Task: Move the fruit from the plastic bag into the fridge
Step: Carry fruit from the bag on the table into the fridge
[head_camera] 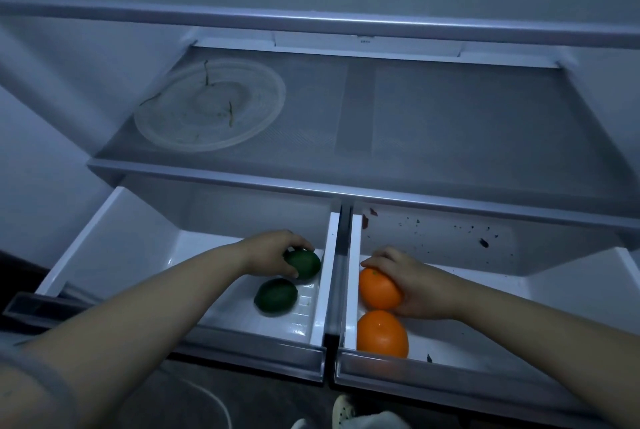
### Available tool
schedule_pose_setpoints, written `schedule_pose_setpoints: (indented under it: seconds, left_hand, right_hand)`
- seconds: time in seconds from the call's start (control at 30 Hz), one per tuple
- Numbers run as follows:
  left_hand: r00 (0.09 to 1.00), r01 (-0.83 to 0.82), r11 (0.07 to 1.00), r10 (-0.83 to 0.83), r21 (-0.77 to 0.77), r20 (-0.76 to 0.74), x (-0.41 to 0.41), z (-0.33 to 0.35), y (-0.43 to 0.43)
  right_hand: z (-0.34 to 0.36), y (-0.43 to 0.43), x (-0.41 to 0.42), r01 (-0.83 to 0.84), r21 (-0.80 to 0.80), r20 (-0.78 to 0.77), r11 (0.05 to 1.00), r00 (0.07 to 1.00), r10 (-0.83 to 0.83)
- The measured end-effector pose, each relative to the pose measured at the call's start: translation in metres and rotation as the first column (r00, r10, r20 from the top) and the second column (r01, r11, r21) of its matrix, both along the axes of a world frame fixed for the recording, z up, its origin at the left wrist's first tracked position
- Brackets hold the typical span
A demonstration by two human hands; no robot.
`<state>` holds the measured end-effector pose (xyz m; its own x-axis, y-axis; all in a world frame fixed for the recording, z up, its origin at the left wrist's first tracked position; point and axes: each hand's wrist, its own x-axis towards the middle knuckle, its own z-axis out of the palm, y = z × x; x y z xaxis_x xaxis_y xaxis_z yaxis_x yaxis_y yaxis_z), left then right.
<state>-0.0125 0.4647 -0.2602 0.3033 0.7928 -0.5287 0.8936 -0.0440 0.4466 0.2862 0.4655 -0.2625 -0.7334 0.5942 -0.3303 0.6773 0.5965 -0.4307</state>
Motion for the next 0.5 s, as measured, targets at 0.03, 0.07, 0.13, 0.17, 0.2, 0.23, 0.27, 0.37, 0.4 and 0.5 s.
schedule_pose_setpoints:
  seconds: [0.03, 0.07, 0.13, 0.17, 0.2, 0.23, 0.27, 0.37, 0.4, 0.5]
  left_hand:
    - [1.0, -0.004, 1.0, 0.004, -0.005, -0.001, -0.0003, -0.0011, 0.0004]
    - [1.0, -0.007, 1.0, 0.007, -0.009, -0.007, -0.0008, -0.0021, 0.0003]
    - [1.0, -0.003, 1.0, 0.002, -0.023, -0.029, -0.0022, -0.0039, 0.0]
    - [0.999, 0.001, 1.0, -0.003, -0.032, -0.04, -0.0023, -0.0044, -0.0002]
    - [0.999, 0.003, 0.999, -0.006, -0.043, -0.051, -0.0022, -0.005, -0.0005]
    - [0.998, 0.003, 0.998, -0.007, -0.055, -0.057, -0.0016, -0.0053, -0.0007]
    - [0.998, 0.001, 0.998, -0.005, -0.064, -0.062, -0.001, -0.0046, -0.0007]
    - [0.997, -0.002, 0.997, -0.004, -0.081, -0.079, -0.0017, -0.0044, 0.0002]
    - [0.996, -0.001, 0.996, -0.007, -0.091, -0.09, -0.0024, -0.0047, 0.0]
    - [0.994, 0.005, 0.993, -0.019, -0.12, -0.111, -0.0048, -0.0066, 0.0001]
  right_hand:
    - [-0.0015, 0.0001, 0.0001, -0.01, 0.004, 0.025, 1.0, 1.0, 0.009]
    - [-0.0027, 0.0001, 0.0001, -0.02, 0.011, 0.045, 1.0, 0.999, 0.02]
    - [-0.0055, 0.0, 0.0008, -0.032, 0.018, 0.068, 0.999, 0.997, 0.031]
    - [-0.0066, 0.0, 0.0013, -0.036, 0.013, 0.074, 0.999, 0.997, 0.035]
    - [-0.0074, 0.0002, 0.0017, -0.039, 0.008, 0.079, 0.999, 0.996, 0.038]
    - [-0.0082, 0.0007, 0.0022, -0.039, 0.003, 0.083, 0.999, 0.996, 0.039]
    - [-0.0085, 0.0012, 0.0026, -0.041, -0.002, 0.084, 0.999, 0.996, 0.041]
    - [-0.0086, 0.0019, 0.0033, -0.053, -0.017, 0.081, 0.998, 0.995, 0.054]
    - [-0.0079, 0.0019, 0.0036, -0.056, -0.026, 0.084, 0.998, 0.995, 0.058]
    - [-0.0037, 0.0035, 0.0051, -0.059, -0.035, 0.1, 0.998, 0.993, 0.062]
